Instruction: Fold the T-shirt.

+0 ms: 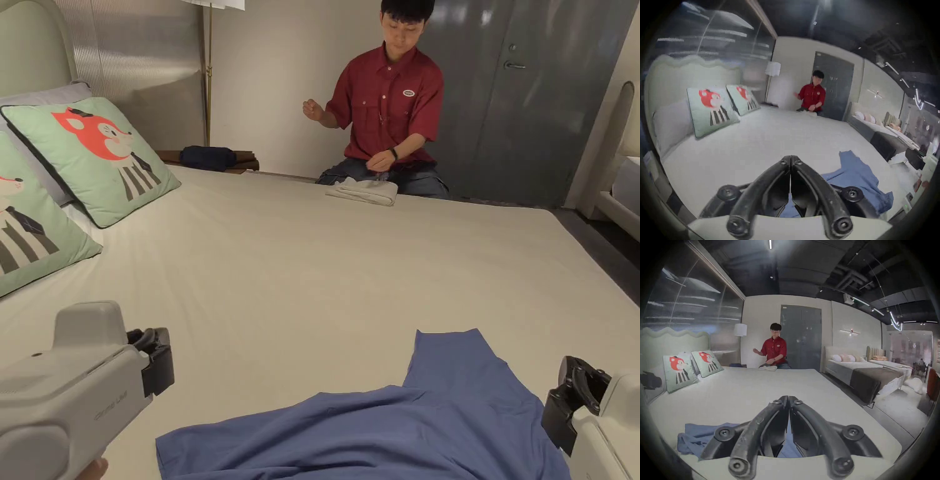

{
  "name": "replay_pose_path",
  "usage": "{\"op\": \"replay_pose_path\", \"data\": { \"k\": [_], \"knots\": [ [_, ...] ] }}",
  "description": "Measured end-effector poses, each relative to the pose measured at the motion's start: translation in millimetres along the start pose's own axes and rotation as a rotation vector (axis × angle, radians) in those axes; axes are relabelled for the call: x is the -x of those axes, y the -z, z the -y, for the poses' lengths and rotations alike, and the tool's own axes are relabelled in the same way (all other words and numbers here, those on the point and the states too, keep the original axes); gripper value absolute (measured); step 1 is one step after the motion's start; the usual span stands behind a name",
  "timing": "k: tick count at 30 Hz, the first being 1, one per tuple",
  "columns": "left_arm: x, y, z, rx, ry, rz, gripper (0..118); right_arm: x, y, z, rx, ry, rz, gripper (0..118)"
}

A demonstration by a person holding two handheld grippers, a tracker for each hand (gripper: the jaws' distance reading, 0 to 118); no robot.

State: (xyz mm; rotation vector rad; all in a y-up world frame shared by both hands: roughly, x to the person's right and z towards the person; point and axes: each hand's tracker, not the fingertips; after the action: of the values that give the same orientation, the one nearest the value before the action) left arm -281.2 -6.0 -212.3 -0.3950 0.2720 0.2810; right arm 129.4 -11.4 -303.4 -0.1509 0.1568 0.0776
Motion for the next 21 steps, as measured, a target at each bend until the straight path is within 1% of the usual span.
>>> {"op": "replay_pose_path", "data": {
  "k": [2,4,5,6,7,8,9,11,13,14,15,17,18,19,20,21],
  "knots": [
    [11.7,30.0,0.4,0.119,-0.040,0.007,0,-0.3,1.5,4.6,0.016,0.002,-0.008,0],
    [22.8,62.5,4.5,0.252,-0.069,-0.030,0,-1.5,4.2,10.1,0.034,-0.003,-0.005,0],
    [27.2,79.1,5.3,0.335,-0.092,-0.045,8,-3.0,5.2,12.5,0.044,-0.004,-0.004,0],
    [33.8,93.6,10.5,0.387,-0.128,-0.065,31,-4.6,6.3,15.0,0.052,-0.004,-0.002,0],
    [39.3,107.3,14.8,0.434,-0.153,-0.059,75,-6.0,7.9,18.3,0.060,-0.004,0.000,0],
    [45.6,123.0,20.7,0.497,-0.178,-0.058,102,-7.9,9.3,20.9,0.070,-0.004,0.004,0],
    [50.5,135.0,26.2,0.531,-0.218,-0.071,116,-9.9,11.0,23.4,0.081,-0.003,0.008,0],
    [55.5,151.9,33.9,0.532,-0.237,-0.084,114,-13.8,14.7,29.2,0.102,0.002,0.014,0],
    [57.4,168.2,42.2,0.584,-0.259,-0.121,113,-16.6,19.6,34.0,0.125,0.003,0.023,0],
    [58.9,177.4,46.8,0.598,-0.268,-0.126,112,-17.8,22.0,36.6,0.135,0.005,0.028,0],
    [60.0,185.9,51.2,0.617,-0.277,-0.142,106,-18.6,23.5,39.7,0.145,0.004,0.029,0],
    [58.4,195.8,58.8,0.641,-0.278,-0.167,77,-20.2,26.8,44.1,0.160,0.005,0.034,0],
    [56.1,199.4,62.1,0.653,-0.273,-0.193,69,-21.2,28.8,46.5,0.169,0.005,0.033,0],
    [52.1,199.9,62.7,0.653,-0.223,-0.262,65,-21.8,30.7,48.8,0.179,0.005,0.032,0],
    [48.1,197.1,61.1,0.635,-0.209,-0.238,62,-22.6,33.7,51.1,0.187,0.005,0.034,0],
    [43.6,190.6,60.0,0.627,-0.207,-0.228,50,-23.4,37.5,53.4,0.195,0.005,0.036,0]
  ]
}}
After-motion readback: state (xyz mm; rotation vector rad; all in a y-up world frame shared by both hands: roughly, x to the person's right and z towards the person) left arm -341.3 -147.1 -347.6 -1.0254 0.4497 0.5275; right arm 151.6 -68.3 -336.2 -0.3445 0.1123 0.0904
